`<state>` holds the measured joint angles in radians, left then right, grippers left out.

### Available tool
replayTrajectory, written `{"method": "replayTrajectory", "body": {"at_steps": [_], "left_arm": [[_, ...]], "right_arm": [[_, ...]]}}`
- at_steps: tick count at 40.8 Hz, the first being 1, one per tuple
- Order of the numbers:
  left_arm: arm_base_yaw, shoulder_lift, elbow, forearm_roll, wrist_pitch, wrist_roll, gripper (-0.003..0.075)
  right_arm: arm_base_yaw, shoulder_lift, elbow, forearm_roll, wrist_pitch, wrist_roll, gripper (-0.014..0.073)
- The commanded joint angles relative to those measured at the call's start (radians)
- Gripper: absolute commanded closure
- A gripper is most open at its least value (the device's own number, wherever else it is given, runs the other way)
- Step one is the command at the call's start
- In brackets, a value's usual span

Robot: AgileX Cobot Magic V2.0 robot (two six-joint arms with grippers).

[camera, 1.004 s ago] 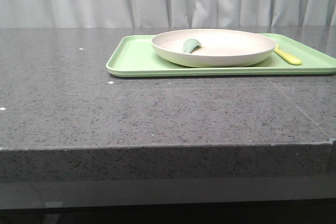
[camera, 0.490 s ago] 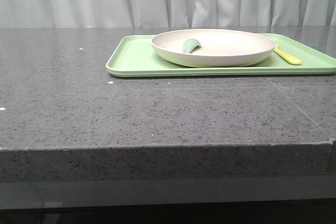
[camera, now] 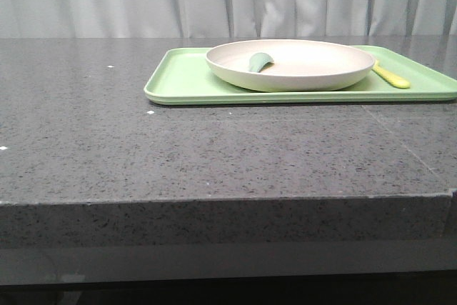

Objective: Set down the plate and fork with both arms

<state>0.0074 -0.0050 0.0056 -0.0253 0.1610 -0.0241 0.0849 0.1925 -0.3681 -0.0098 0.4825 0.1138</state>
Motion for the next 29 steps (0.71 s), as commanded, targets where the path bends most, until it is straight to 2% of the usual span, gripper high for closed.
{"method": "replayTrajectory", "body": {"at_steps": [1, 14, 22, 29], "left_arm": [[0.002, -0.021, 0.002, -0.007, -0.091, -0.008, 0.0738], [0.002, -0.021, 0.002, -0.007, -0.091, -0.008, 0.0738], [0.002, -0.021, 0.002, -0.007, -0.091, -0.008, 0.0738], [0.002, -0.021, 0.002, -0.007, -0.091, -0.008, 0.0738]], "right_arm": [[0.000, 0.009, -0.022, -0.010, -0.085, -0.007, 0.0707], [0.000, 0.005, -0.002, -0.039, -0.113, -0.007, 0.0707], [-0.008, -0.058, 0.167, -0.023, -0.288, -0.007, 0.0707], [-0.049, -0.137, 0.304, 0.024, -0.343, -0.007, 0.0707]]}}
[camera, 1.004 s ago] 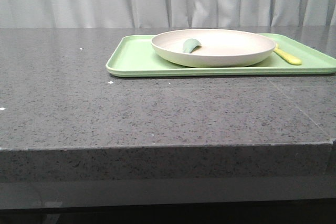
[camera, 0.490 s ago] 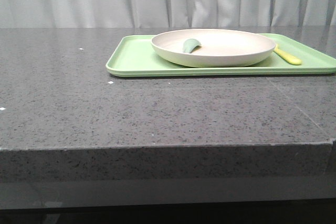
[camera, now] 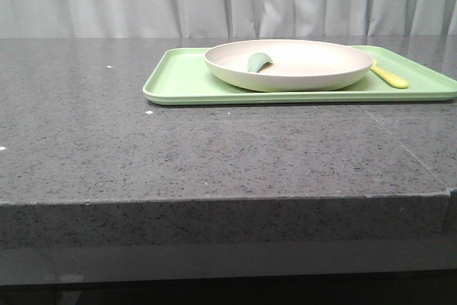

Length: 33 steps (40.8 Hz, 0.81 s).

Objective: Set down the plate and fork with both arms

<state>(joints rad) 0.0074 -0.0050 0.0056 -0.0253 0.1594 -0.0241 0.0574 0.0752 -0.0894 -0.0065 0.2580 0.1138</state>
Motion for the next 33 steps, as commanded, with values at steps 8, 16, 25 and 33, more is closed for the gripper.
{"method": "replayTrajectory", "body": {"at_steps": [8, 16, 25, 33], "left_arm": [[0.002, -0.021, 0.002, -0.007, -0.089, -0.008, 0.0738], [0.002, -0.021, 0.002, -0.007, -0.089, -0.008, 0.0738], [0.002, -0.021, 0.002, -0.007, -0.089, -0.008, 0.0738], [0.002, -0.021, 0.002, -0.007, -0.089, -0.008, 0.0738]], "right_arm": [[-0.065, -0.101, 0.113, 0.057, -0.131, -0.007, 0.0707], [-0.067, -0.105, 0.113, 0.055, -0.134, -0.015, 0.0707], [-0.066, -0.105, 0.113, 0.055, -0.134, -0.015, 0.0707], [-0.066, -0.105, 0.113, 0.055, -0.134, -0.015, 0.0707]]}}
